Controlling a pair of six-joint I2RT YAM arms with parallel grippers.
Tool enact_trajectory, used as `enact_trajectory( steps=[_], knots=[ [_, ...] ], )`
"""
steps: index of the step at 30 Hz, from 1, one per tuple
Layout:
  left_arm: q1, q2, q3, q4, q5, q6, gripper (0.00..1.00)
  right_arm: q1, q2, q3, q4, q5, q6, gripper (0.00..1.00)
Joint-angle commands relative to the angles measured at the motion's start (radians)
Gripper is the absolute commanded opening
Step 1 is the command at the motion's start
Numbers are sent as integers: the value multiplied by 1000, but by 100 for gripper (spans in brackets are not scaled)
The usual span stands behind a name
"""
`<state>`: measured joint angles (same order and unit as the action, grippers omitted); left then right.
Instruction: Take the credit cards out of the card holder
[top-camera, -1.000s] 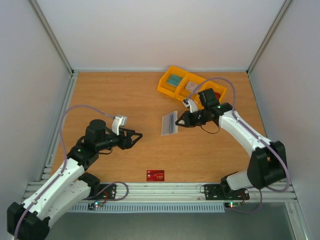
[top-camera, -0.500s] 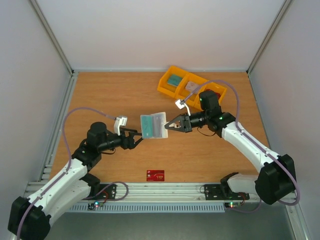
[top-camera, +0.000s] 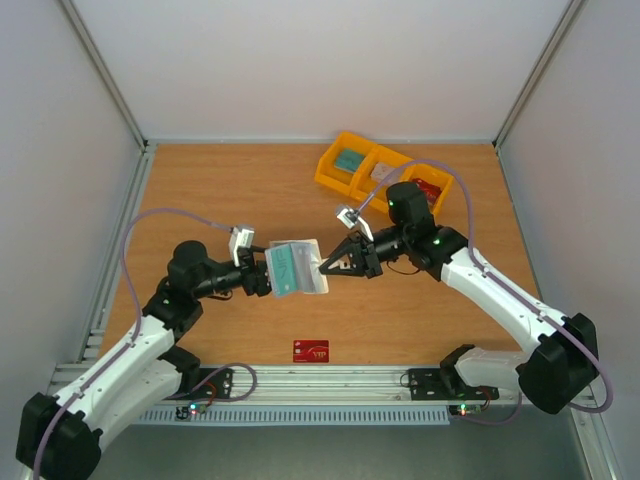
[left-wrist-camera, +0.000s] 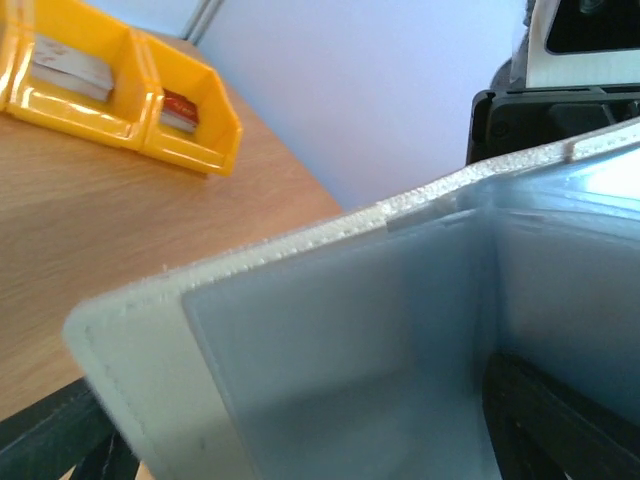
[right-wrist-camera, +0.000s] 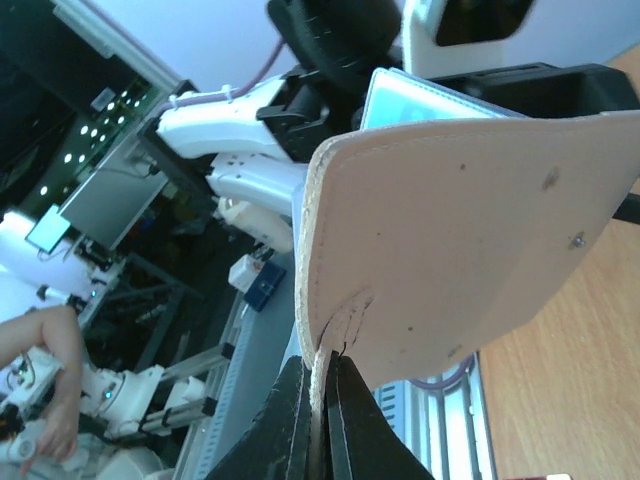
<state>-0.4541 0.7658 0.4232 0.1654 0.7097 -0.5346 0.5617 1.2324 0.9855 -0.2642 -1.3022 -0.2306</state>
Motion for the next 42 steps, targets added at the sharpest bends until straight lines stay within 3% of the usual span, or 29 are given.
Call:
enact_trajectory(
  steps=[1, 8, 15, 18, 21, 25, 29, 35, 42],
  knots=[
    [-15, -2, 34, 135, 98, -63, 91, 46, 10, 70, -18, -28, -60, 1],
    [-55, 2, 76, 188, 161, -88, 93, 49, 28, 122, -89, -16, -136, 1],
    [-72, -6, 125, 215, 191, -96, 73, 47, 58, 134, -125, 1, -184, 1],
    [-72, -8, 145, 214, 206, -88, 58, 42, 66, 131, -124, 16, -195, 1],
    [-72, -10, 154, 203, 211, -78, 29, 29, 75, 123, -122, 37, -193, 1],
    [-72, -16, 152, 161, 196, -68, 1, 3, 74, 93, -111, 96, -176, 1],
    [-69, -26, 157, 38, 111, 3, 0, -48, 52, 34, -60, 182, -114, 6],
    [-70, -28, 198, -238, -114, 164, 0, -51, 41, -9, -46, 300, -73, 42],
    [-91, -13, 260, -461, -350, 322, 0, 7, 66, -74, 136, 322, 8, 56]
  ],
)
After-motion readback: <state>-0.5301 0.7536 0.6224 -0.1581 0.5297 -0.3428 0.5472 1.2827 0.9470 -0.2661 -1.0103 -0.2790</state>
